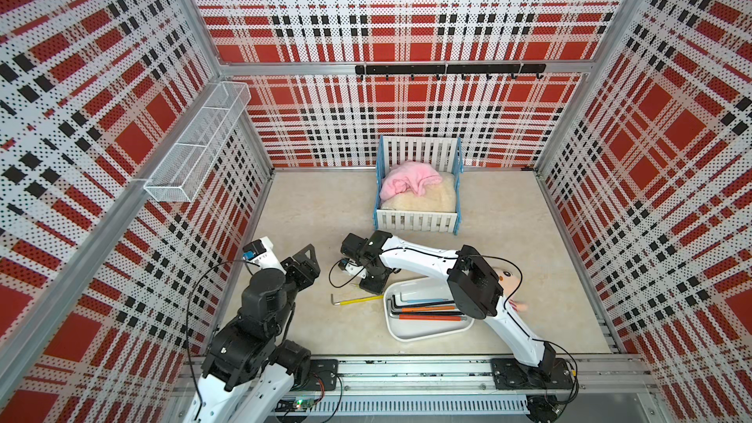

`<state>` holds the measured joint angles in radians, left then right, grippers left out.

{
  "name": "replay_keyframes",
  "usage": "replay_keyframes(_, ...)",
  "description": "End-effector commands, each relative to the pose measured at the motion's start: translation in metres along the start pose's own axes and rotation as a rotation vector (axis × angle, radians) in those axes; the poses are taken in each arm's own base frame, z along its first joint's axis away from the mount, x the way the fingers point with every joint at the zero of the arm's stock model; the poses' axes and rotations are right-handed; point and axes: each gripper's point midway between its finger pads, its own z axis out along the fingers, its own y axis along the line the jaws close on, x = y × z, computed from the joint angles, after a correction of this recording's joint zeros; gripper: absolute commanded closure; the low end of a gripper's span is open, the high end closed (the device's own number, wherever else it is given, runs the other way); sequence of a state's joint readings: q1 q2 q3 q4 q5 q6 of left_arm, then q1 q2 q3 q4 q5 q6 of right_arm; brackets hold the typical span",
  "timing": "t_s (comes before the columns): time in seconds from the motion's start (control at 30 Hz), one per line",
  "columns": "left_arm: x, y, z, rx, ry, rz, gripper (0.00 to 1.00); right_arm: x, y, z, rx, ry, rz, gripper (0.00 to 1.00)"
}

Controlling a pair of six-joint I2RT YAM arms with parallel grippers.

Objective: Put the hex key on the desktop into the storage box
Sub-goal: Pick up the Allen key from the center of the board.

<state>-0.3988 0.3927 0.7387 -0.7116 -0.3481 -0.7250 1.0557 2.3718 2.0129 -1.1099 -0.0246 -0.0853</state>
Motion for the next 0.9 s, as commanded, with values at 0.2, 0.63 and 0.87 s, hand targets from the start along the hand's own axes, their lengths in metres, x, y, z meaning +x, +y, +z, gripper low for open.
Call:
replay_keyframes(0.2,-0.003,0.001,0.0,-0.006,-0.012,-0.003,0.25,0.014,0.003,0.024,0.003,0.073,0.009,0.79)
replay_keyframes(0.63,-0.002,0.001,0.001,-0.009,-0.007,0.001,0.25,0.01,-0.007,0.033,0.061,0.06,-0.029,1.0)
replay_keyframes(0.87,0.0,0.001,0.002,-0.015,-0.001,0.005,0.25,-0.02,-0.027,0.013,0.174,-0.059,-0.045,1.0)
